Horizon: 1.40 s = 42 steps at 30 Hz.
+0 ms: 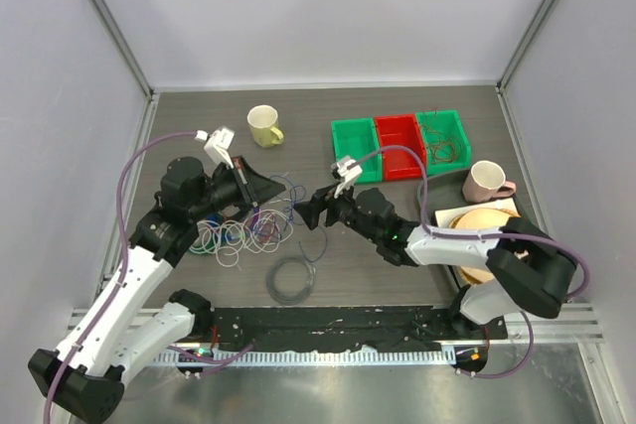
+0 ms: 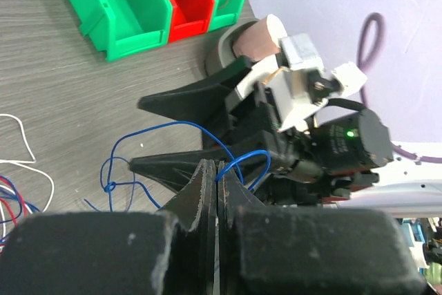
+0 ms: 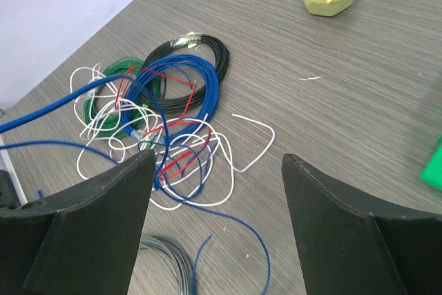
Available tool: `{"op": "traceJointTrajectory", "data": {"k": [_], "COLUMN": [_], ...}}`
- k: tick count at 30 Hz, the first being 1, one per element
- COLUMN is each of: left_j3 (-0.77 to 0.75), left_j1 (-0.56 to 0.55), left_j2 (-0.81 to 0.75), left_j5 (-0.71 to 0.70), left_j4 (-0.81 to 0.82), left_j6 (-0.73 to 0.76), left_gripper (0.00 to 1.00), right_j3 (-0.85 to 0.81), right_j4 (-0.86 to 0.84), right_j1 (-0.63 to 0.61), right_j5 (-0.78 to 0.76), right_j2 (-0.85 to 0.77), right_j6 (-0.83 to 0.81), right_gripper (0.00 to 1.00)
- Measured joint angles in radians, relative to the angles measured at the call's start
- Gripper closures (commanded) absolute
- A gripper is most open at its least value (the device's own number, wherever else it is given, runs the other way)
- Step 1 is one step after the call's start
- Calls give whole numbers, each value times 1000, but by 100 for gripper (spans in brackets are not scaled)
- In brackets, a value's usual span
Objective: Untangle the cables
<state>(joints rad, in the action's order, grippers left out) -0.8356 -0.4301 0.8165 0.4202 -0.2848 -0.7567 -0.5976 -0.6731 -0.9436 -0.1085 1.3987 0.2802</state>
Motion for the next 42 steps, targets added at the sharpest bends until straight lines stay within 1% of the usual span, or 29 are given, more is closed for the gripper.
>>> {"op": "traceJointTrajectory", "data": {"k": [3, 7, 11, 14, 17, 20, 22, 28, 33, 34, 35, 37, 38, 40, 41, 42], "left_j3": [0, 0, 0, 0, 0, 0, 0, 0, 1, 2, 2, 2, 2, 2, 2, 2], "left_j1": [0, 0, 0, 0, 0, 0, 0, 0, 0, 0, 0, 0, 0, 0, 0, 0], "left_j2": [-9, -14, -19, -23, -25, -25, -25, -35, -49, -53, -56, -60, -61, -62, -63, -64], "left_j5": [20, 37, 49, 57, 75, 105, 130, 162, 183, 187, 190, 196, 199, 204, 203, 200], "left_j4": [7, 11, 12, 15, 31, 60, 80, 102, 103, 103, 103, 105, 107, 109, 108, 107], "left_j6": [-10, -22, -24, -27, -32, -50, -57, -75, -79, -82, -83, -89, -94, -100, -100, -100], "left_gripper": [100, 100, 100, 100, 100, 100, 100, 100, 100, 100, 100, 100, 100, 100, 100, 100], "right_j3": [-21, -74, -95, -98, -116, -146, -164, -179, -193, -203, -220, -259, -282, -320, -330, -336], "right_j4": [-70, -115, -143, -170, -217, -244, -254, -293, -350, -353, -353, -356, -357, -355, -348, -332], "right_j1": [0, 0, 0, 0, 0, 0, 0, 8, 53, 63, 71, 84, 87, 87, 87, 87], "right_j5": [11, 35, 66, 68, 82, 106, 114, 109, 113, 121, 130, 143, 150, 160, 160, 158], "right_j2": [82, 186, 225, 233, 277, 339, 377, 397, 398, 401, 407, 426, 441, 465, 470, 473], "right_j6": [48, 91, 105, 119, 145, 173, 188, 232, 301, 309, 314, 317, 318, 315, 314, 314], "right_gripper": [21, 22, 29, 30, 31, 36, 37, 41, 43, 44, 48, 54, 68, 78, 88, 92]}}
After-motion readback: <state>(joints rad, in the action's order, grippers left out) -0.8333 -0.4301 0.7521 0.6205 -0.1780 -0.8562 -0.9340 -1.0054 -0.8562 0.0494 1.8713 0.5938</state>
